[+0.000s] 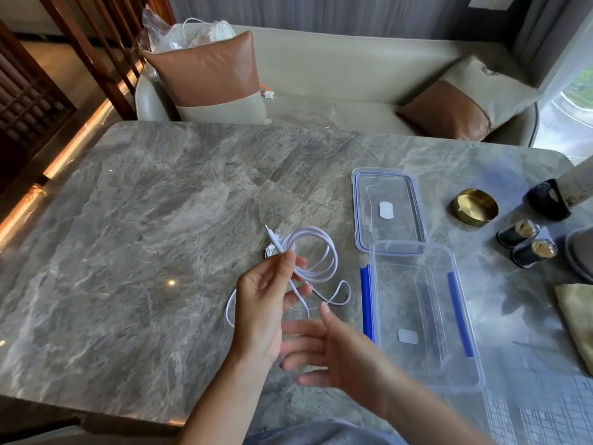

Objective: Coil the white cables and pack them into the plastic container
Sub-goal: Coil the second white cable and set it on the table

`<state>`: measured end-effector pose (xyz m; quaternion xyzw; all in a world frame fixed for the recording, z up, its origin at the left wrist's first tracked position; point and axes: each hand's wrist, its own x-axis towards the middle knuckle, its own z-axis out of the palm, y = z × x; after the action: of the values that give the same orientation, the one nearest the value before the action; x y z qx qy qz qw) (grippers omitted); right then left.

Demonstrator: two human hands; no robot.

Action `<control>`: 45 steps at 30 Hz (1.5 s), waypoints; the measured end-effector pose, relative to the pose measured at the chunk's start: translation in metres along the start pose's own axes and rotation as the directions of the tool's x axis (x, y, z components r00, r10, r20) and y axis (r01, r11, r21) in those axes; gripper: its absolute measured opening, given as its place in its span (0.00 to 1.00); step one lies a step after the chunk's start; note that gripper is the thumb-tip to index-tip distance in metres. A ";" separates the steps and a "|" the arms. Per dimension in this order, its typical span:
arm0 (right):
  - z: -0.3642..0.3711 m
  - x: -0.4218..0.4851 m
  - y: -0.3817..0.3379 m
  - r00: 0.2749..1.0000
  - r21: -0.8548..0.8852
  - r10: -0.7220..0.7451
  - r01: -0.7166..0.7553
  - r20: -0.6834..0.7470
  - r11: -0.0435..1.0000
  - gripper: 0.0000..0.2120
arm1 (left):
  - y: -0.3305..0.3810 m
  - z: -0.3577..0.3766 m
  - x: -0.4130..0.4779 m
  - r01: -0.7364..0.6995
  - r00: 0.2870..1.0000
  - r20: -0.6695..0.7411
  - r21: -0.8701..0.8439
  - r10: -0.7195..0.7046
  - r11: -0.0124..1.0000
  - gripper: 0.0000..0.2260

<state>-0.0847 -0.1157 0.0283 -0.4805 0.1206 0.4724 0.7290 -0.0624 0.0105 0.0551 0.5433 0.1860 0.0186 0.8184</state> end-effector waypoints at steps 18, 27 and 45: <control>-0.010 -0.008 -0.032 0.825 -0.313 -0.552 0.496 -0.120 0.810 0.12 | -0.005 -0.014 0.001 0.016 0.991 0.125 0.243 -0.047 0.970 0.11; -0.021 -0.011 -0.041 0.919 0.020 -0.391 0.390 0.051 0.921 0.06 | -0.003 -0.008 -0.001 0.151 0.958 0.231 0.107 -0.173 0.983 0.10; -0.029 -0.015 -0.045 0.915 -0.402 -0.403 0.366 -0.011 0.840 0.15 | -0.004 -0.009 -0.005 0.024 0.907 0.408 0.192 -0.102 0.981 0.11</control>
<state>-0.0479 -0.1520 0.0492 -0.6525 -0.0407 0.3074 0.6914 -0.0707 0.0155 0.0501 0.6012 0.0258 -0.1414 0.7860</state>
